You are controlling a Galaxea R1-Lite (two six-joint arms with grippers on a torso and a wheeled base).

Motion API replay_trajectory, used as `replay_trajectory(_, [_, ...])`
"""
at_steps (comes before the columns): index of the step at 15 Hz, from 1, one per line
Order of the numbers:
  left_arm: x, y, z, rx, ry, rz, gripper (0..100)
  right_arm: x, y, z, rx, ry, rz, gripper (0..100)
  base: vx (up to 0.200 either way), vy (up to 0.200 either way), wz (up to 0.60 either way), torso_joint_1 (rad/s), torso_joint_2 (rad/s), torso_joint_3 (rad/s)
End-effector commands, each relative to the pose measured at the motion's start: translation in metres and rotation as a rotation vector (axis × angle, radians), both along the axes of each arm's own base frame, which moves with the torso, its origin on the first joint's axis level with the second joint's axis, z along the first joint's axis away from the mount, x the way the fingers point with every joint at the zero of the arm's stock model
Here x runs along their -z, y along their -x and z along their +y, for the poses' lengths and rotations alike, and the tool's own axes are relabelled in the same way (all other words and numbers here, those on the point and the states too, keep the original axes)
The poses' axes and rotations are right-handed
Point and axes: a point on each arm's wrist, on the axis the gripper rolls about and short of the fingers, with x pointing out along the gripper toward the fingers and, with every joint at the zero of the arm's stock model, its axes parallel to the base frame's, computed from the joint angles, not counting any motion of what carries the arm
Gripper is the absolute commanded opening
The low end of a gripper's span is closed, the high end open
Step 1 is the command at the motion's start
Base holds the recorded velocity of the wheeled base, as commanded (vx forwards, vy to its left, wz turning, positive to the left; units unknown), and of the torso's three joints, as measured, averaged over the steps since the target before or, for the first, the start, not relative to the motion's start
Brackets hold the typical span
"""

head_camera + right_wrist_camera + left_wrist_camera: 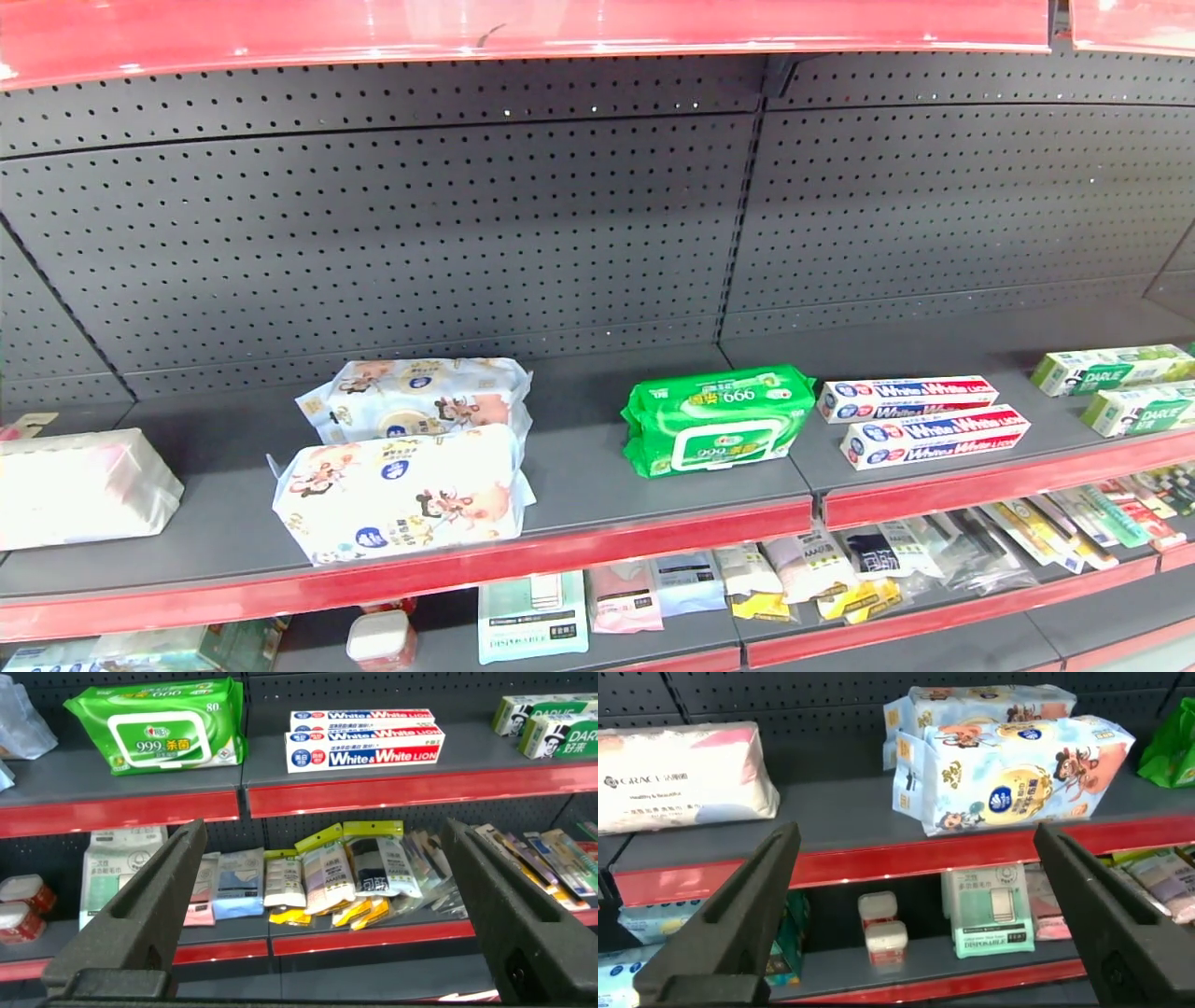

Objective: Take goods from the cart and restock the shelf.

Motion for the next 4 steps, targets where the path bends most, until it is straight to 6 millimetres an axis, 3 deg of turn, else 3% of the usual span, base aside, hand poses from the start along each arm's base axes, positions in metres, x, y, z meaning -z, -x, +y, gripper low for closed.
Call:
replay_trajectory(1, [0.0000, -0.0001, 0.0000, 0.000, 0.000, 0.002, 100, 0.0000, 0.0000, 0.0000, 0.000, 0.001, -0.001, 100, 0.000, 0.000, 0.00, 0.000, 0.00, 0.000])
replay_trajectory(4, [0.0000, -0.0001, 0.0000, 0.000, 0.000, 0.002, 100, 0.0001, -0.0001, -0.0004, 0.020, 0.001, 0.002, 100, 0.000, 0.000, 0.00, 0.000, 0.00, 0.000])
